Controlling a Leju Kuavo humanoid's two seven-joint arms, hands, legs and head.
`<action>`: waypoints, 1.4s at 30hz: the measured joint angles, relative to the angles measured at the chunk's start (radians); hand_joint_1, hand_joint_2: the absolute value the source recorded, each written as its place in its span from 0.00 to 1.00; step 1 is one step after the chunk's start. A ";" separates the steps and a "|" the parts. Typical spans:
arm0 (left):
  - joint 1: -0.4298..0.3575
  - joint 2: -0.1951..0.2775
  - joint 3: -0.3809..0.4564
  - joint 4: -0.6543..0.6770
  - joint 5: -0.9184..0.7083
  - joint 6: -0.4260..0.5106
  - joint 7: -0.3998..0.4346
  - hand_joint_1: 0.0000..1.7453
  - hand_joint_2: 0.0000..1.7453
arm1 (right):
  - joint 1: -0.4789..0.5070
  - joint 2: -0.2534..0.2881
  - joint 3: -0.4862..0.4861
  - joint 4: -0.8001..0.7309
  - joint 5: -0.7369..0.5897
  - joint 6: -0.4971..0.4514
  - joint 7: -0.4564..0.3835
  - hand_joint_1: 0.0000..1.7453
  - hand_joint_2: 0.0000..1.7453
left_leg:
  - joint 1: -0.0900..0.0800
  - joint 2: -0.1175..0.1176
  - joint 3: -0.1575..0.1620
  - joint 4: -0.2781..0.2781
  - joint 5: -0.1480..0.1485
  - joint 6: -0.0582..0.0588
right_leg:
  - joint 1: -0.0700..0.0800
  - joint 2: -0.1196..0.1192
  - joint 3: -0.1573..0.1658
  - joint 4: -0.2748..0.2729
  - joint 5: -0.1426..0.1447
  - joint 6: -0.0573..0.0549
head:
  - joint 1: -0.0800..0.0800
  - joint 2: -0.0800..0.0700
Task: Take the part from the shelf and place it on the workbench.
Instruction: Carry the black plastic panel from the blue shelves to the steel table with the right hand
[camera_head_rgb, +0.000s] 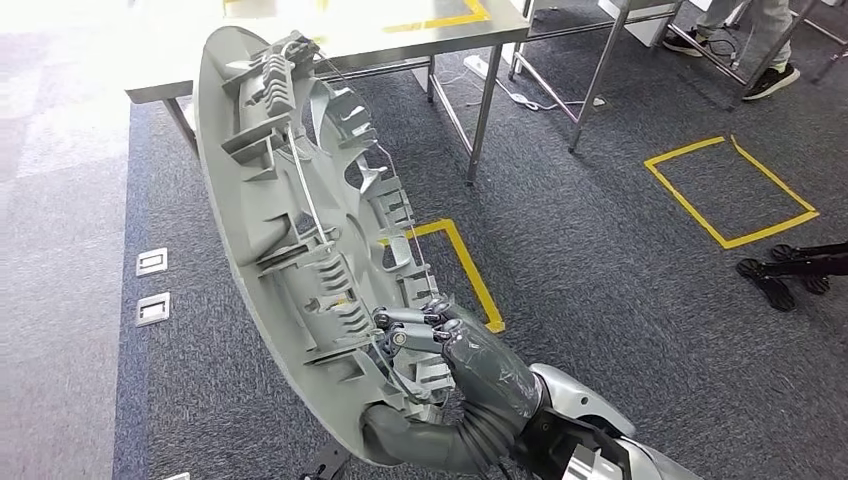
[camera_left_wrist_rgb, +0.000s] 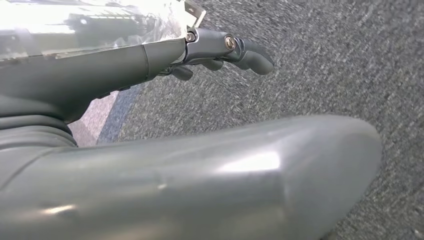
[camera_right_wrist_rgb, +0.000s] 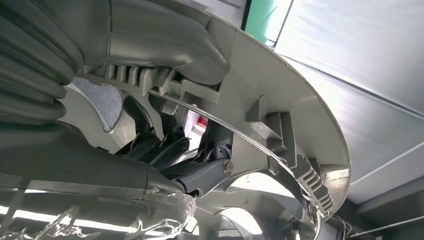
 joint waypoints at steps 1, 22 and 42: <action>0.000 -0.001 0.000 -0.001 0.000 0.000 0.000 0.00 1.00 | 0.000 0.000 0.000 0.000 -0.001 0.000 0.001 1.00 1.00 | -0.001 -0.005 -0.001 0.000 0.001 -0.001 | 0.005 0.006 0.029 -0.065 0.029 -0.010 | -0.001 0.000; 0.004 0.003 0.000 -0.006 -0.006 0.011 0.008 0.00 1.00 | -0.001 0.001 -0.001 0.000 -0.012 -0.002 0.003 1.00 1.00 | 0.000 -0.009 0.004 -0.019 0.004 -0.007 | 0.011 0.018 0.072 -0.168 0.050 0.005 | 0.000 0.000; 0.002 0.005 0.000 -0.010 -0.005 0.017 -0.031 0.00 1.00 | 0.001 -0.001 -0.006 0.002 -0.012 -0.002 0.004 1.00 1.00 | 0.025 0.023 0.006 0.107 -0.104 -0.065 | -0.018 0.006 0.080 -0.162 0.043 -0.010 | -0.013 0.000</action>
